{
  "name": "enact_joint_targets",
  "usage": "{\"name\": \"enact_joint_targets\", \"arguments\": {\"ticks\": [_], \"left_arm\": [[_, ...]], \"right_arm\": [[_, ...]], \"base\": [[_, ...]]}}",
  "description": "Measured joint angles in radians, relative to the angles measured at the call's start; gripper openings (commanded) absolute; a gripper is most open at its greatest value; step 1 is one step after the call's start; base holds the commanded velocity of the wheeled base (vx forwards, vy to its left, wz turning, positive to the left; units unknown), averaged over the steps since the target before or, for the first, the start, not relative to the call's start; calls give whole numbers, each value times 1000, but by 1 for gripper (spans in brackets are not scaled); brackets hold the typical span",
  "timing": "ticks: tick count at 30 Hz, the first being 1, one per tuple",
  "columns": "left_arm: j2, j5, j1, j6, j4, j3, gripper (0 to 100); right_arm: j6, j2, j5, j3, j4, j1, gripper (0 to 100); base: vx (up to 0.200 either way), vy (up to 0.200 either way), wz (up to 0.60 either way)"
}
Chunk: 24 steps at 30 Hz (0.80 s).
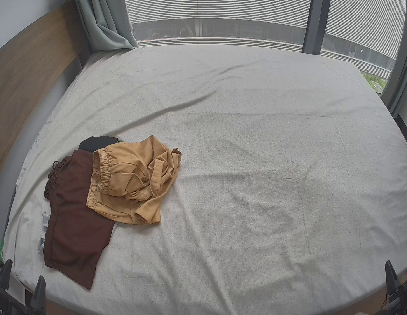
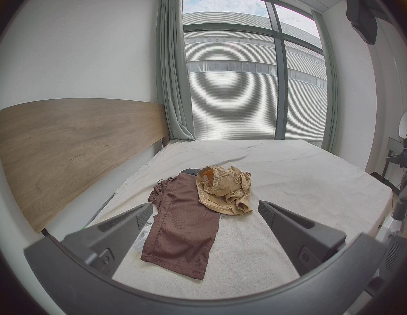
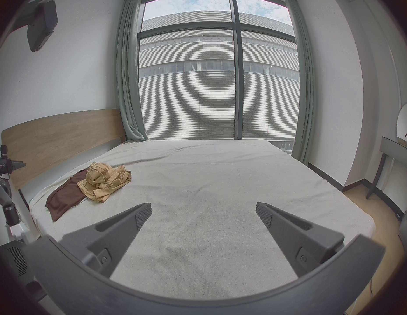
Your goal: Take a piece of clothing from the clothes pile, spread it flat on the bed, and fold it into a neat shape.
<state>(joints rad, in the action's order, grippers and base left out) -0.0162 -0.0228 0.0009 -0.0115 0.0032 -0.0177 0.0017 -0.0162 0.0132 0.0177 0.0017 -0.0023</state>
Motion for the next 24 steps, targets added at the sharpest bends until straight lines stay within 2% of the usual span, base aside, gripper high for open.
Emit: {"name": "enact_joint_targets", "arguments": {"ticks": [24], "left_arm": [[0, 7, -1, 0, -6, 0, 100]], "right_arm": [[-3, 0, 0, 0, -2, -1, 100]], "base": [[0, 0, 0]]}}
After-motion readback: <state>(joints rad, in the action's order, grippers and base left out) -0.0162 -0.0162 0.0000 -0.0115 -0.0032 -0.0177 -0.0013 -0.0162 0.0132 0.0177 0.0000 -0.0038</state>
